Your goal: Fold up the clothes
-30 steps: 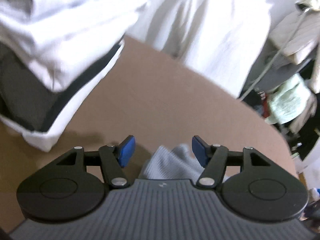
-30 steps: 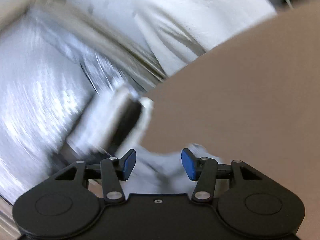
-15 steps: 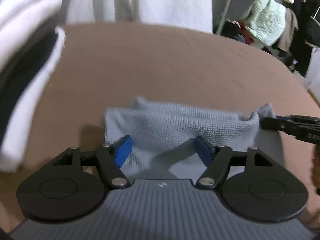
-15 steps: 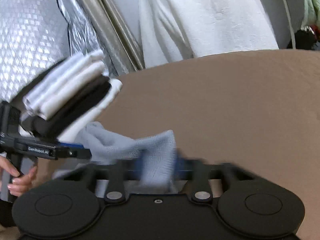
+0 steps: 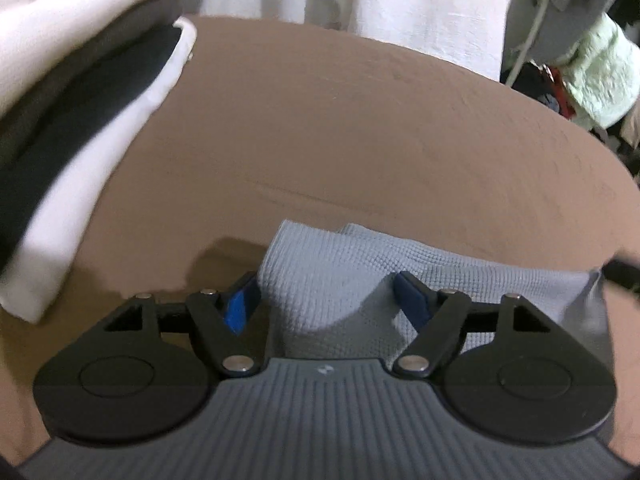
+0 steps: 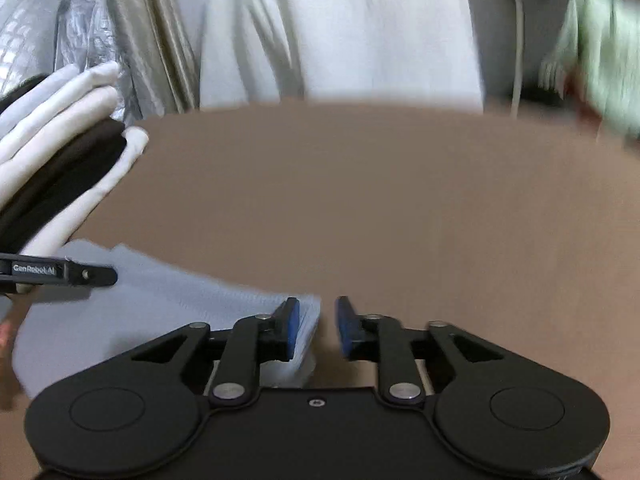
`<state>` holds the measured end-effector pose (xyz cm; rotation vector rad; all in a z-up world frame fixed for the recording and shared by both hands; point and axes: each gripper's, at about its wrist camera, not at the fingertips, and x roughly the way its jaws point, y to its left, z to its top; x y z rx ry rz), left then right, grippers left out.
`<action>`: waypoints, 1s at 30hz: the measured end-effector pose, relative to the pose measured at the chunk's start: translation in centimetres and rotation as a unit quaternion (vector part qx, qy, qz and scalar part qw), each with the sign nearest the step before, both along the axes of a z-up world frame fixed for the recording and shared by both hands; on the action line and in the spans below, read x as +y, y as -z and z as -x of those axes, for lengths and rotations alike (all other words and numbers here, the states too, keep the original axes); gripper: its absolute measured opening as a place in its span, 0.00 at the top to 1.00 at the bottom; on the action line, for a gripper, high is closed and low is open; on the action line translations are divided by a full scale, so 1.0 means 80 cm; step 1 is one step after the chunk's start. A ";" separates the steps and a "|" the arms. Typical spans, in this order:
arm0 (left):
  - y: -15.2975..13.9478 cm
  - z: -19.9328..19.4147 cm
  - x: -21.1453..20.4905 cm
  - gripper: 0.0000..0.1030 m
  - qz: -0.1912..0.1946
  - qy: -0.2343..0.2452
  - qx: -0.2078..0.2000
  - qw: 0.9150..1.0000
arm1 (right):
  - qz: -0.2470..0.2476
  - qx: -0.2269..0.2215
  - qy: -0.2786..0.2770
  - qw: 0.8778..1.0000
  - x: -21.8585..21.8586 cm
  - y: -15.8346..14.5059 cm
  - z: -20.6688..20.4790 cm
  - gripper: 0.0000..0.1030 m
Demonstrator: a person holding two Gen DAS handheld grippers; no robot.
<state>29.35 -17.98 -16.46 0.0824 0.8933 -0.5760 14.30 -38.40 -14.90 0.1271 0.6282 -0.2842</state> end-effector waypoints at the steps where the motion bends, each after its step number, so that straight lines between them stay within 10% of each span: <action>1: 0.002 -0.004 0.002 0.28 0.008 -0.004 0.010 1.000 | 0.029 -0.011 -0.023 0.999 0.016 -0.009 0.000 0.63; 6: 0.008 -0.032 0.032 0.27 0.076 -0.032 0.076 0.994 | 0.060 0.009 -0.135 0.989 0.069 -0.001 -0.016 0.55; 15: -0.004 -0.042 0.108 0.30 0.172 -0.066 0.130 0.974 | -0.076 0.047 0.006 0.996 -0.024 0.051 -0.043 0.57; 18: -0.013 -0.025 0.097 0.28 0.147 -0.031 0.126 0.981 | -0.076 0.039 0.030 0.996 -0.038 0.045 -0.031 0.55; 21: -0.008 -0.012 0.074 0.27 0.035 -0.021 0.114 0.993 | -0.109 0.012 0.031 0.993 -0.039 0.042 -0.010 0.53; 23: -0.002 -0.013 0.081 0.27 0.043 -0.044 0.125 0.990 | -0.137 0.000 0.025 0.990 -0.039 0.044 0.001 0.53; 27: -0.008 -0.020 0.137 0.27 0.193 -0.099 0.196 0.956 | -0.259 -0.039 0.039 0.964 -0.060 0.049 0.028 0.52; 30: -0.026 -0.003 0.153 0.21 0.185 -0.100 0.190 0.959 | -0.334 -0.057 0.052 0.939 -0.076 0.049 0.046 0.48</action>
